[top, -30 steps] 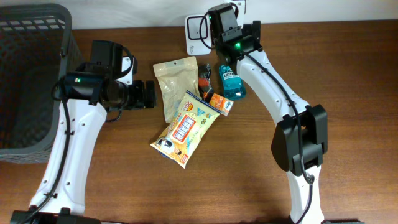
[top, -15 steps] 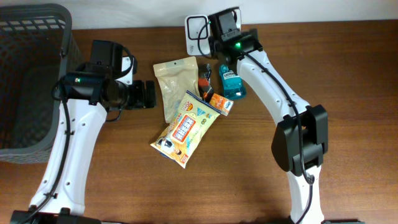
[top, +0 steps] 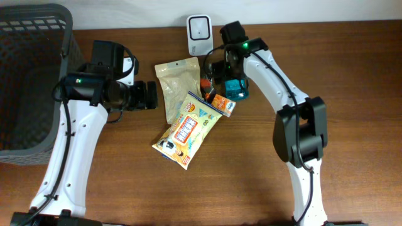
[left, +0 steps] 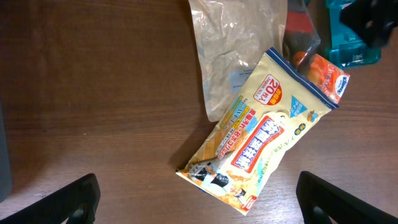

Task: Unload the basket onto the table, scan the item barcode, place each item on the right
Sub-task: 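Lift the bottle and hold its label up to the scanner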

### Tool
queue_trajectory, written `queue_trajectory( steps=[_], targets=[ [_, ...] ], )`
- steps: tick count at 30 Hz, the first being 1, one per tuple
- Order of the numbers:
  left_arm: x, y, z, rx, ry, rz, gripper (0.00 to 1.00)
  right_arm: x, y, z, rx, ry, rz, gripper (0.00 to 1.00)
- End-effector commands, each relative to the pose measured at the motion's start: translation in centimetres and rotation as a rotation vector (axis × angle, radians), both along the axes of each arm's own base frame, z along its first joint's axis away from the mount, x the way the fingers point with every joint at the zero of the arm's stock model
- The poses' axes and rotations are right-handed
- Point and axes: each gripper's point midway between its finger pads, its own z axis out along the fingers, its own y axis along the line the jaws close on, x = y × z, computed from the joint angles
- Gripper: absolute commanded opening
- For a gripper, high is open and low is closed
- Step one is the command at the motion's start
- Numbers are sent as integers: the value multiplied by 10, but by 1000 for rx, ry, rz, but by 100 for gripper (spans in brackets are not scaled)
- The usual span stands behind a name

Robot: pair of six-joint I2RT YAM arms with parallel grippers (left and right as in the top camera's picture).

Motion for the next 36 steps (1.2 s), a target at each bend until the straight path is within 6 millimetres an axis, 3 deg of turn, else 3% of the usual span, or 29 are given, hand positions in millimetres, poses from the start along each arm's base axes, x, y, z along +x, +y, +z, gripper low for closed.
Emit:
queue_trajectory(
  steps=[1,8,15,25,27,36],
  targets=[
    [0,1,-2,12,2,-11,99,-5,2,-23,-1,50,3,98],
    [0,1,-2,12,2,-11,99,-9,0,-53,-21,99,2,98],
    [0,1,-2,12,2,-11,99,4,-16,-51,-57,52,-34,99],
    [0,1,-2,12,2,-11,99,6,-20,-62,-49,63,-42,86],
    [0,1,-2,12,2,-11,99,7,-16,-62,-26,64,-35,79],
    [0,1,-2,12,2,-11,99,18,-11,-50,3,15,-58,70]
  ],
)
